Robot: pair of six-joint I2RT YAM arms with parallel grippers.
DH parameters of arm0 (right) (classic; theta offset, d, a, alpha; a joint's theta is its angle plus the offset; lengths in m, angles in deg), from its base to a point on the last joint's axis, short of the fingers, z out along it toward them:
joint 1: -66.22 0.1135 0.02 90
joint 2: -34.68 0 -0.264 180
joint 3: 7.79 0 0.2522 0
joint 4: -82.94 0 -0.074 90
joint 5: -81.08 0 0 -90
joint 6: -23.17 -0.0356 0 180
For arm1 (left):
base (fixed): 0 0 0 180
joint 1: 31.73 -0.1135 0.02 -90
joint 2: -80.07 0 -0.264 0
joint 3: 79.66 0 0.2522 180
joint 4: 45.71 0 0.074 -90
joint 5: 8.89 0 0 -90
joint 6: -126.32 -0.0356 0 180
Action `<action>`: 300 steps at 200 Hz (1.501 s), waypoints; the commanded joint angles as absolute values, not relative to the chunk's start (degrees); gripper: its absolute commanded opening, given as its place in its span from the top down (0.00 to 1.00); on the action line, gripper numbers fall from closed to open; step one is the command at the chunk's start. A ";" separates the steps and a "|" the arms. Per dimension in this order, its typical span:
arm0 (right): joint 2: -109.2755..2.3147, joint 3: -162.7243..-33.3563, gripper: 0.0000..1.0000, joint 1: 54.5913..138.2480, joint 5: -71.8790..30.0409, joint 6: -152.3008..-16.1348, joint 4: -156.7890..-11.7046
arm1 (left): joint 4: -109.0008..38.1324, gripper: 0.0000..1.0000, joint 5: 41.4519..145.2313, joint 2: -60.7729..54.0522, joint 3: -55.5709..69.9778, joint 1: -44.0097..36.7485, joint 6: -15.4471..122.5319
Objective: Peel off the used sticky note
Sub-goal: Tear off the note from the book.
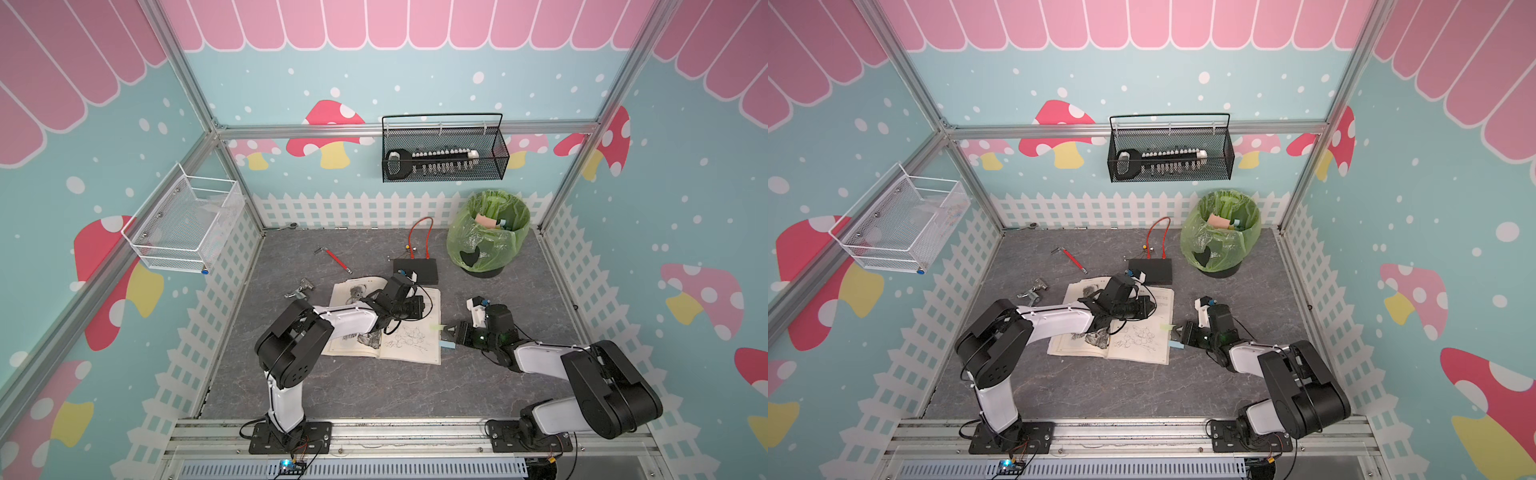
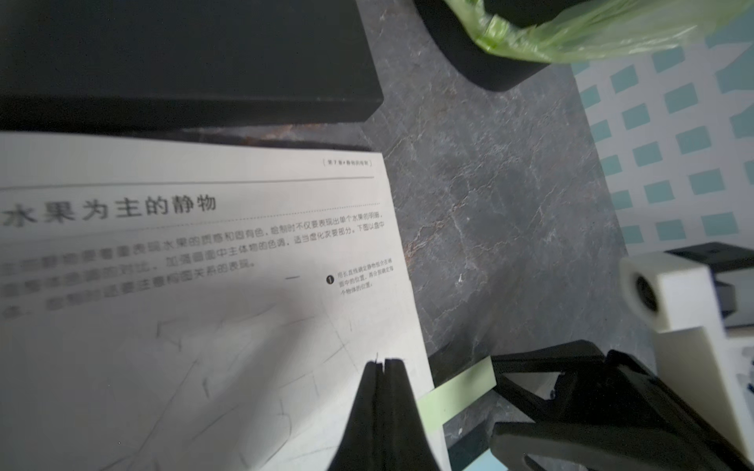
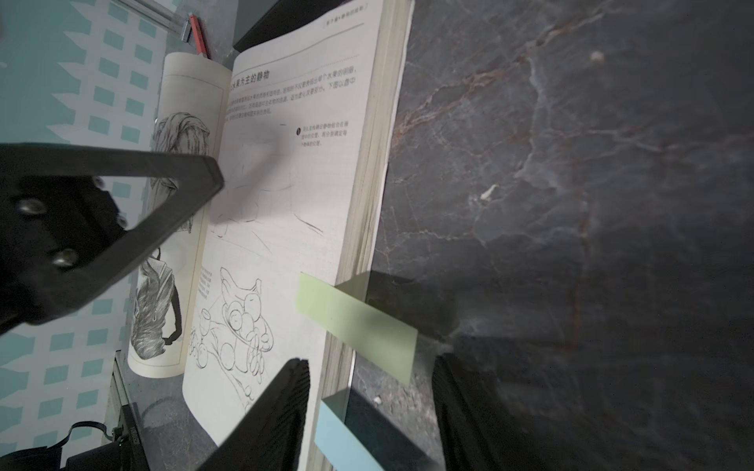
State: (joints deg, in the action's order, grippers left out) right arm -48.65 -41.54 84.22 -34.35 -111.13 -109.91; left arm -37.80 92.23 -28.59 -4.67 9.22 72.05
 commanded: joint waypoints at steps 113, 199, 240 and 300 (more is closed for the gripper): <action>-54.76 -42.97 0.87 84.37 -34.06 -114.55 -114.71 | -39.86 1.00 93.94 -34.56 -2.61 9.56 71.66; -46.55 -45.36 1.00 85.32 -33.71 -113.24 -110.52 | -39.78 1.00 94.01 -36.16 -2.44 9.76 72.27; -42.63 -47.10 1.00 87.00 -33.48 -109.79 -104.85 | -39.42 1.00 94.02 -36.56 -2.18 9.77 72.13; -37.23 -47.29 1.00 88.39 -33.16 -107.84 -99.99 | -39.03 1.00 93.37 -36.43 -2.36 9.84 71.83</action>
State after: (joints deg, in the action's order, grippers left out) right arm -40.76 -46.22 87.89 -33.98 -109.81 -103.24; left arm -40.23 93.98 -34.93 -2.53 9.57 72.09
